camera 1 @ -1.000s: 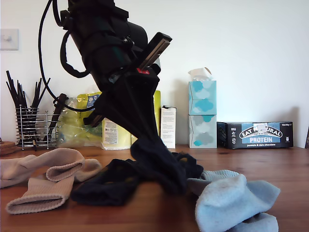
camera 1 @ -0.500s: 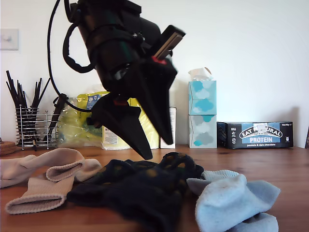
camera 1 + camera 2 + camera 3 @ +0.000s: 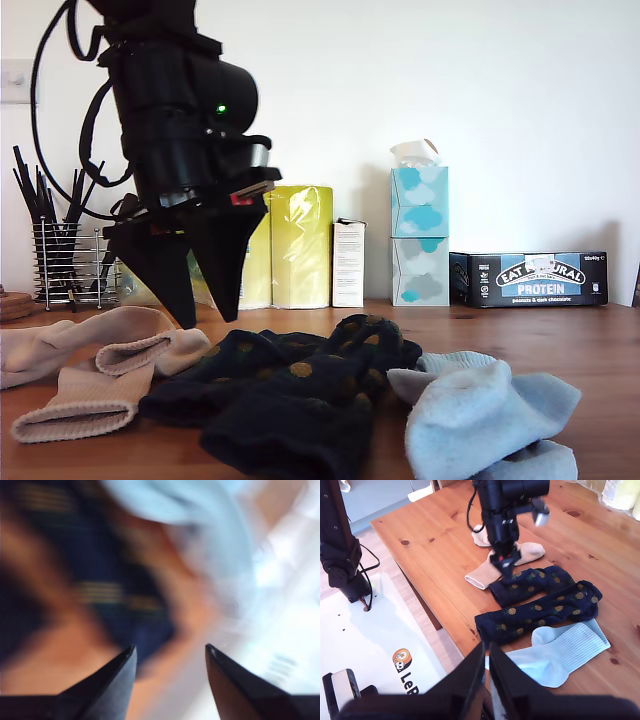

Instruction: Pair up the socks based on colour and pattern, by placing each sock on top of its pair

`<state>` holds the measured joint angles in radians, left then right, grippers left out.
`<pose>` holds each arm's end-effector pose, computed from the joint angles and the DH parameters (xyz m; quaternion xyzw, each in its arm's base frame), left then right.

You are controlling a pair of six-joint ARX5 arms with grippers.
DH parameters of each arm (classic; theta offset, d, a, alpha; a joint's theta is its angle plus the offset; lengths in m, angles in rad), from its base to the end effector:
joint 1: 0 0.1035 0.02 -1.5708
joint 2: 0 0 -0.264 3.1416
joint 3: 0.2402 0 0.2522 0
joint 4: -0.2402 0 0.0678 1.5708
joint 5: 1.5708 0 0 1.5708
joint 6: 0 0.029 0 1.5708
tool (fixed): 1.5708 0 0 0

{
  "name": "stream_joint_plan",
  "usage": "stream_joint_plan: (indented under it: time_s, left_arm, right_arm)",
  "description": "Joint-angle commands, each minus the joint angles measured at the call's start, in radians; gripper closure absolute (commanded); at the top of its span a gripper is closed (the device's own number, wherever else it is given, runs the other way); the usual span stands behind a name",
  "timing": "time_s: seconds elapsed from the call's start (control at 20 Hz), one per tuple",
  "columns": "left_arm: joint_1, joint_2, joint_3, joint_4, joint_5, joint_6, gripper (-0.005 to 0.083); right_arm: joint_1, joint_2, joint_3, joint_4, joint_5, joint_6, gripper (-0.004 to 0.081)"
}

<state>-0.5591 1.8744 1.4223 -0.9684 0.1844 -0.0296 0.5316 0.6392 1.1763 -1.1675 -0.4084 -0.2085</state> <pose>0.3023 -0.1954 0.2072 0.1110 0.6446 -0.2659 0.7081 0.0495 0.0425 0.3822 -0.1072 0.2629 0.4604 0.8411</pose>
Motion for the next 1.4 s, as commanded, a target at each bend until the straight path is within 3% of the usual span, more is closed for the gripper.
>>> stream_joint_plan:
  time_s: [0.0, 0.1, 0.3, 0.85, 0.95, 1.1, 1.15, 1.35]
  left_arm:
    - [0.001, 0.005, -0.011, 0.03, -0.003, 0.003, 0.0363]
    - [0.018, 0.019, -0.011, 0.051, 0.003, 0.003, 0.0356]
    - [0.042, 0.068, -0.012, 0.054, 0.003, 0.003, 0.0237]
    - [0.052, 0.177, -0.012, 0.079, 0.017, 0.003, 0.0246]
    - [0.05, 0.183, -0.012, 0.078, 0.018, 0.003, 0.0352]
    - [0.048, 0.182, -0.012, 0.088, 0.018, 0.005, 0.074]
    - [0.048, 0.18, -0.011, 0.087, 0.018, 0.013, 0.0787]
    - [0.05, 0.171, 0.037, 0.046, 0.018, 0.031, 0.0795]
  right_arm:
    - [-0.002, 0.013, 0.002, 0.008, 0.0, -0.006, 0.0782]
    - [-0.002, 0.024, 0.002, 0.008, 0.0, -0.009, 0.0782]
    - [-0.002, 0.055, 0.002, 0.018, 0.0, -0.018, 0.0782]
    - [-0.002, 0.084, 0.002, 0.01, -0.001, -0.024, 0.0782]
    - [-0.002, 0.085, 0.002, 0.001, 0.0, -0.024, 0.0782]
    - [-0.002, 0.085, 0.002, -0.001, -0.001, -0.024, 0.0782]
    - [-0.002, 0.085, 0.002, -0.001, -0.001, -0.024, 0.0782]
    - [-0.002, 0.085, 0.002, -0.003, 0.0, -0.024, 0.0782]
